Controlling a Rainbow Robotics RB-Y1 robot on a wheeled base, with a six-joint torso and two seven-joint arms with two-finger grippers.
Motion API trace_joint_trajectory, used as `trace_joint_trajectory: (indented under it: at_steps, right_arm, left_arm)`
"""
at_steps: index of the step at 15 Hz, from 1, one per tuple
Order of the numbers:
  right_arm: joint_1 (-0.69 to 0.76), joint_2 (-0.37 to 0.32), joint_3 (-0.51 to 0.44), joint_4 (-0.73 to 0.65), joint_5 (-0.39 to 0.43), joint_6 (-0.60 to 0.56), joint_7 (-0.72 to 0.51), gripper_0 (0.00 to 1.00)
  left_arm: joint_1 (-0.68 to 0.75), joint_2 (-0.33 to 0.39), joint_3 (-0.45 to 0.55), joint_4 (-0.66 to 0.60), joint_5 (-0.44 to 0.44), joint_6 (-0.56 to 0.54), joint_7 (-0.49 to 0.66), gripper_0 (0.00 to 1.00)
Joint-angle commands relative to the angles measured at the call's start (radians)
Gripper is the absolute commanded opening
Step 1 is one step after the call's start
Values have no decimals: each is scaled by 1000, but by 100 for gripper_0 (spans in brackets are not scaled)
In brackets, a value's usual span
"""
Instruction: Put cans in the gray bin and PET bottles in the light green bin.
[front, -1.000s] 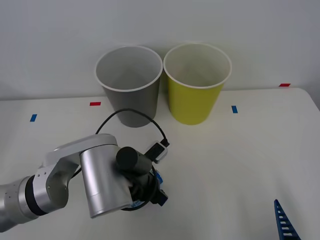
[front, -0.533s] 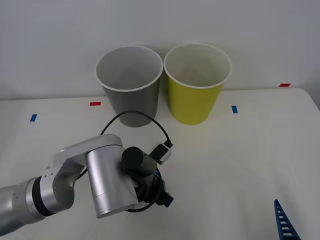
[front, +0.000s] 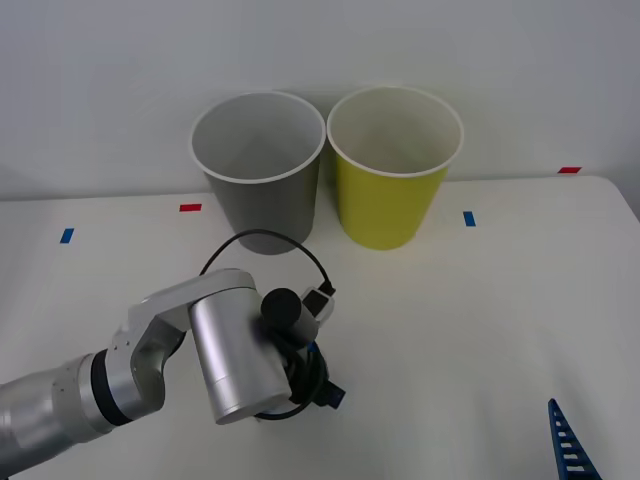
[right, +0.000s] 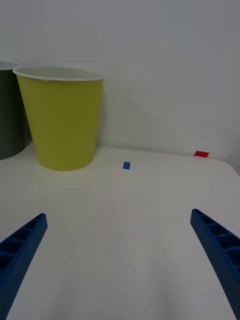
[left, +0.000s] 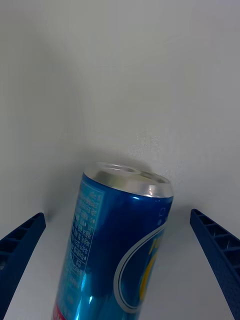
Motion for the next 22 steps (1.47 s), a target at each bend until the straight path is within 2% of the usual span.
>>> trace_joint_trajectory:
  at_steps: [1,6,11,12,13,22]
  right_arm:
    - [0,0,0,0,0,0,0,100]
    - [0,0,0,0,0,0,0,100]
    - [0,0,0,0,0,0,0,100]
    - [0,0,0,0,0,0,0,100]
    - [0,0,0,0,0,0,0,100]
    - [0,0,0,0,0,0,0,100]
  left_arm:
    - [0,-12,0,3,16,40,14,100]
    - [-3,-18,2,11,16,43,9,100]
    - [-1,-61,25,68,2,38,-14,100]
    - [-1,-61,31,68,2,38,-20,14]
    - [-1,-61,34,66,2,40,-25,0]
    - [3,-58,38,43,4,38,-31,0]
